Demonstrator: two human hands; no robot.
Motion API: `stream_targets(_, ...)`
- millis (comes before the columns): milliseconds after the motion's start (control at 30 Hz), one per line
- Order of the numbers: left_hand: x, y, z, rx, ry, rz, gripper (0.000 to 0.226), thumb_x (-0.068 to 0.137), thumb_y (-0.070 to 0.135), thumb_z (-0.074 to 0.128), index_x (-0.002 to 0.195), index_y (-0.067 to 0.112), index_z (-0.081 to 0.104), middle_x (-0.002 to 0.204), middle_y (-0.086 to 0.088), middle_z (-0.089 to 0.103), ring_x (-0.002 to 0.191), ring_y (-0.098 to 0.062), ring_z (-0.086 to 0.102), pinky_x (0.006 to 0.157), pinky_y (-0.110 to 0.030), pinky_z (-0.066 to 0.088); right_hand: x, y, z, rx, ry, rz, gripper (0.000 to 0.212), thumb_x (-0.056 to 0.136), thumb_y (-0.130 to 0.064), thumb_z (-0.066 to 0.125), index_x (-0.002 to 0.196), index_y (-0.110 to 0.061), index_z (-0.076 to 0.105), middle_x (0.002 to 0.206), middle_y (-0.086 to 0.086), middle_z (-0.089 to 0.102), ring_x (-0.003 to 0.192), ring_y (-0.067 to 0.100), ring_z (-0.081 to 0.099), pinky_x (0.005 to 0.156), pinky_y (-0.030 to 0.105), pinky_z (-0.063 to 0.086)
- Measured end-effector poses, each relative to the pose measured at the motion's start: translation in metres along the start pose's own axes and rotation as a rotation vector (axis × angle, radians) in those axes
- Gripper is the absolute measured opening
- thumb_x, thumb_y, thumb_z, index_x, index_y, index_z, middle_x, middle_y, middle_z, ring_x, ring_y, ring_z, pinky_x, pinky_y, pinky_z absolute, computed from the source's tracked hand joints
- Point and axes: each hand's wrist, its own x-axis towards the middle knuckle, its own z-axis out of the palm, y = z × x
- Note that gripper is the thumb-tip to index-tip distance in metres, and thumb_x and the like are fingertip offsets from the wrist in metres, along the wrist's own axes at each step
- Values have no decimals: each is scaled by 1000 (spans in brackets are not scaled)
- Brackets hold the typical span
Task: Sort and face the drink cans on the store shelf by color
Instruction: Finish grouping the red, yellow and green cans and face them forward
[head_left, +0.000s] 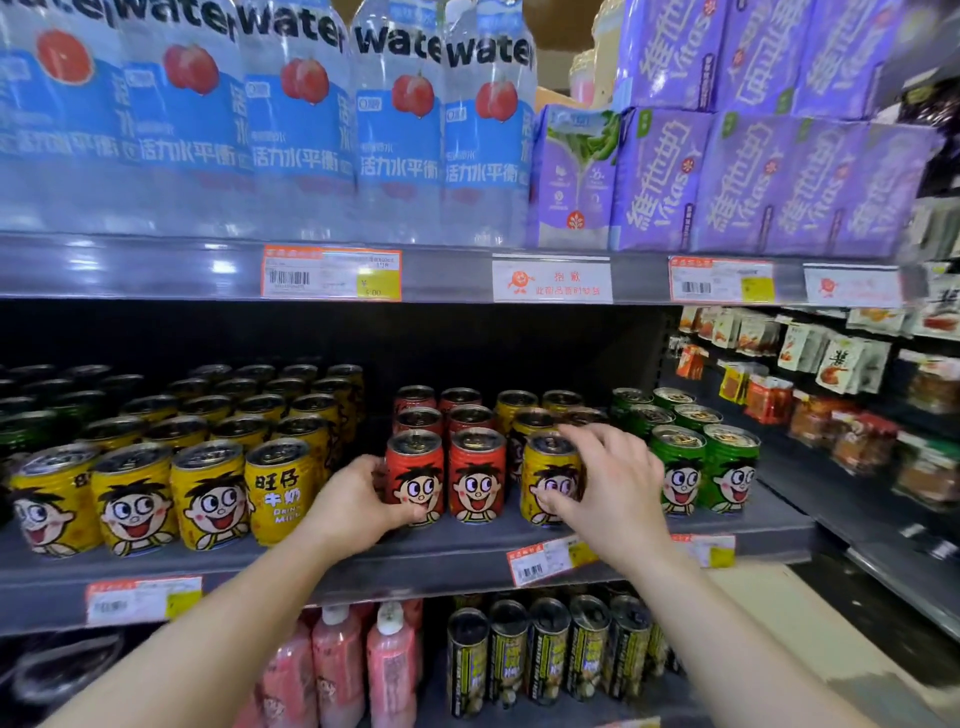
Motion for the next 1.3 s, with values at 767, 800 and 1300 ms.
stream_targets(767,-13,20,5,3,-1,-16,55,72,17,81,120,13,54,94,14,67,86,4,62,67,-7,46,4,24,15,68,-60,-89,66,71,-50,73,131,-32,50,136,-3,50,129,24,39,105,46,28)
stream_targets(800,-14,19,5,8,4,-17,57,71,19,82,121,13,54,95,13,67,88,3,63,71,-9,47,3,25,14,100,-76,-76,70,74,-49,72,136,-33,44,143,-1,43,134,24,32,108,43,25)
stream_targets(1300,-24,20,11,92,93,-22,59,73,24,80,124,14,54,102,6,66,93,-9,62,82,-23,49,-9,54,9,320,-117,144,80,84,-28,69,147,-31,19,141,2,41,118,23,51,92,36,49)
